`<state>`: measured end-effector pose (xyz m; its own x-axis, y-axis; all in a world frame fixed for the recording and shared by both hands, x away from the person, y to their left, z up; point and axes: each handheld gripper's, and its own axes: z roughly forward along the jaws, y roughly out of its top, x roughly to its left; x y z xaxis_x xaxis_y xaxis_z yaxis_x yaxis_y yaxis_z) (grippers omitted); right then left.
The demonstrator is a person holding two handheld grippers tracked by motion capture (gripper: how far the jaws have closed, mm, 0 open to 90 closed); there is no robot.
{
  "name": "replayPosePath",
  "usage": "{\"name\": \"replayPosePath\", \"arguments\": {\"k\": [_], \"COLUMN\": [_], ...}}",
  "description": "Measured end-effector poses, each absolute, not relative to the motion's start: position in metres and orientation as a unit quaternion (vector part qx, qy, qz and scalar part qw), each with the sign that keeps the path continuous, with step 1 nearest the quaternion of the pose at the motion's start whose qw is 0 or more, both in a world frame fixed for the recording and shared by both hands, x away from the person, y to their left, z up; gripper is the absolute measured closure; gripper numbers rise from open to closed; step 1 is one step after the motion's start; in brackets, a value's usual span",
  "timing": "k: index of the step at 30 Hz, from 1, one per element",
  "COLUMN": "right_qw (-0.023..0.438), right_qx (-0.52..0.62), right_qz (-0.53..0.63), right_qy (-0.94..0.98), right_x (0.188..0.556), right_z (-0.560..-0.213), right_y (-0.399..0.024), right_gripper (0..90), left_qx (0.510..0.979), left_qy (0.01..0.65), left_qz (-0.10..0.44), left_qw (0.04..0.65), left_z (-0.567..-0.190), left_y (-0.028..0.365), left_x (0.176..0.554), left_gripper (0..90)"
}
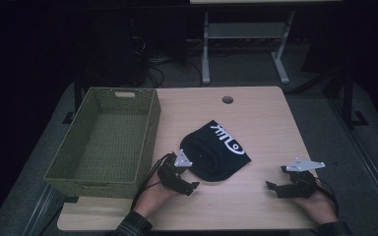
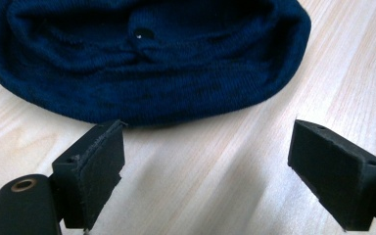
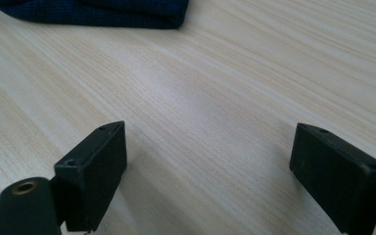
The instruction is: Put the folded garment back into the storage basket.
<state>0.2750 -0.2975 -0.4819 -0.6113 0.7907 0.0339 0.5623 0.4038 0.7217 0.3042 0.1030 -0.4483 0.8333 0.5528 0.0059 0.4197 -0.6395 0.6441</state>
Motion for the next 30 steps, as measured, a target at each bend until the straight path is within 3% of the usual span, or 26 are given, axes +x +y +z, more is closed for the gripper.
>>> {"name": "replayPosePath", "arguments": {"k": [16, 30], "right_qw": [0.158, 0.157], "right_qx": [0.409, 0.41], "right_qz": [0.359, 0.359], "right_qy": [0.824, 0.823], "right_x": [0.276, 0.276], "right_z": [-0.482, -0.482], "right_y": [-0.298, -0.297], "right_gripper": [13.0, 13.0], "left_qx": [0.909, 0.921], "left_qy": [0.272, 0.273], "left_qz": [0.089, 0.076], "left_qw": [0.301, 0.268], "left_z": [-0.42, -0.417], "left_y": [0.086, 0.068], "left_x": [0.329, 0.362], "left_gripper": [13.8, 16.2]}}
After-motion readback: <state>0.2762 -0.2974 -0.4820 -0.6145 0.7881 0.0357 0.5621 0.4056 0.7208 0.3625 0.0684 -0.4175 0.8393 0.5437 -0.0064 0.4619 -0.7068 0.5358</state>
